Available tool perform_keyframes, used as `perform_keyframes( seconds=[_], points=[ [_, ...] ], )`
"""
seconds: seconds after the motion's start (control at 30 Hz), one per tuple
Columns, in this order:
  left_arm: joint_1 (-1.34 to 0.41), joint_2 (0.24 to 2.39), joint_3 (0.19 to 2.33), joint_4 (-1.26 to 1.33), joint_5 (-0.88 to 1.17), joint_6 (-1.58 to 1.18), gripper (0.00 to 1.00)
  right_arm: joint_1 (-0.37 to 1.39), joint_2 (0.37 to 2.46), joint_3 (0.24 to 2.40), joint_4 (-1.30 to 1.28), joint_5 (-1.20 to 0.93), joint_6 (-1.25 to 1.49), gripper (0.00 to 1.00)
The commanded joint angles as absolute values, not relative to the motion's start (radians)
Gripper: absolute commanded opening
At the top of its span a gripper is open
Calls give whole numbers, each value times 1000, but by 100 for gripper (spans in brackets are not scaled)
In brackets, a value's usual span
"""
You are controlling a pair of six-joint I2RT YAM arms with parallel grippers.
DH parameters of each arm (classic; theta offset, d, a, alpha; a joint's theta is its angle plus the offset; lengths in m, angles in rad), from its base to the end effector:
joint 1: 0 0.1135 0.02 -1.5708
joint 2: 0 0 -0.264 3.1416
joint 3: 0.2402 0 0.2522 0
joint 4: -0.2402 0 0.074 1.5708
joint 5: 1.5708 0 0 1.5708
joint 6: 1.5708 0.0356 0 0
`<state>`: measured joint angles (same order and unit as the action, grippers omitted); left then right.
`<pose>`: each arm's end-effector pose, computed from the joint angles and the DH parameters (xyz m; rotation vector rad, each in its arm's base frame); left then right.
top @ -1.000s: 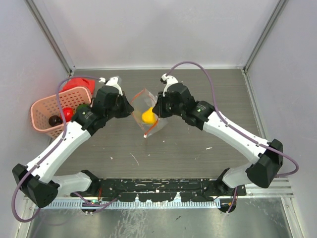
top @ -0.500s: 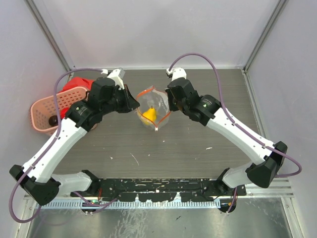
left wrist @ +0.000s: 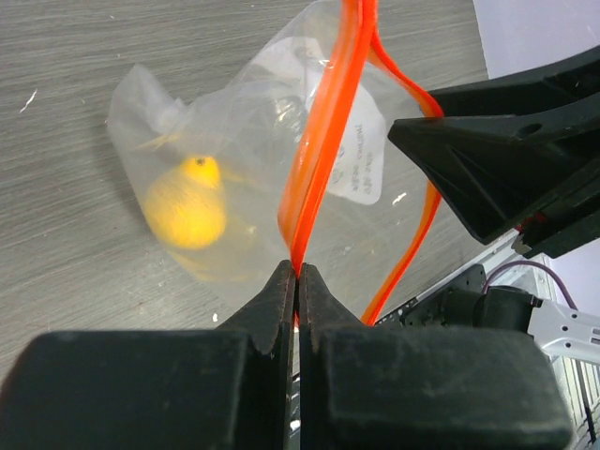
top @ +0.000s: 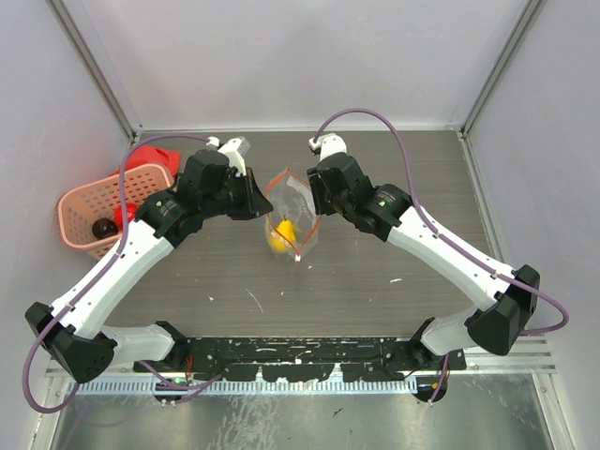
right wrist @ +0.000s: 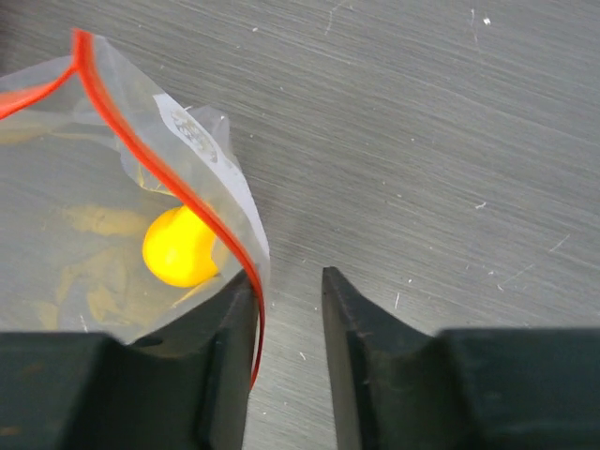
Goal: Place the food in the zip-top bag and seal the zipper
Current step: Adjust the zipper food storage bag at the center of the board.
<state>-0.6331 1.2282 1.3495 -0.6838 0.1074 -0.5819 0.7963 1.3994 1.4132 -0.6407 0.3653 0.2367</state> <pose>0.2072 -0.1568 0.3930 0.1240 2.2416 -0.8057 0.2231 0.2098 0.3741 -0.3985 2.1200 0.1964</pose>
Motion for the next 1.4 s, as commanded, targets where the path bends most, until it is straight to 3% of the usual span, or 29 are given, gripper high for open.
perform_keyframes(
  seconds=[0.0, 0.3, 0.6, 0.77, 1.07, 1.13, 1.37],
  points=[
    [-635, 1223, 1357, -608, 155, -543, 0, 793, 1360, 1422, -523, 318, 178, 43],
    [-636, 1227, 1364, -614, 186, -523, 0, 793, 1441, 1465, -492, 268, 166, 43],
    [-636, 1232, 1394, -700, 93, -462, 0, 793, 1422, 1457, -485, 467, 188, 1],
    [-636, 1241, 1403, -726, 28, -447, 0, 793, 1352, 1428, -471, 534, 207, 0],
    [-637, 1302, 1397, -635, 113, -485, 0, 793, 1330, 1388, -477, 513, 228, 0],
    [-636, 1309, 1397, -618, 119, -492, 4, 794, 1324, 1384, -476, 524, 229, 0],
    [-636, 1308, 1398, -569, 133, -523, 31, 793, 1334, 1389, -493, 560, 220, 0]
  ],
)
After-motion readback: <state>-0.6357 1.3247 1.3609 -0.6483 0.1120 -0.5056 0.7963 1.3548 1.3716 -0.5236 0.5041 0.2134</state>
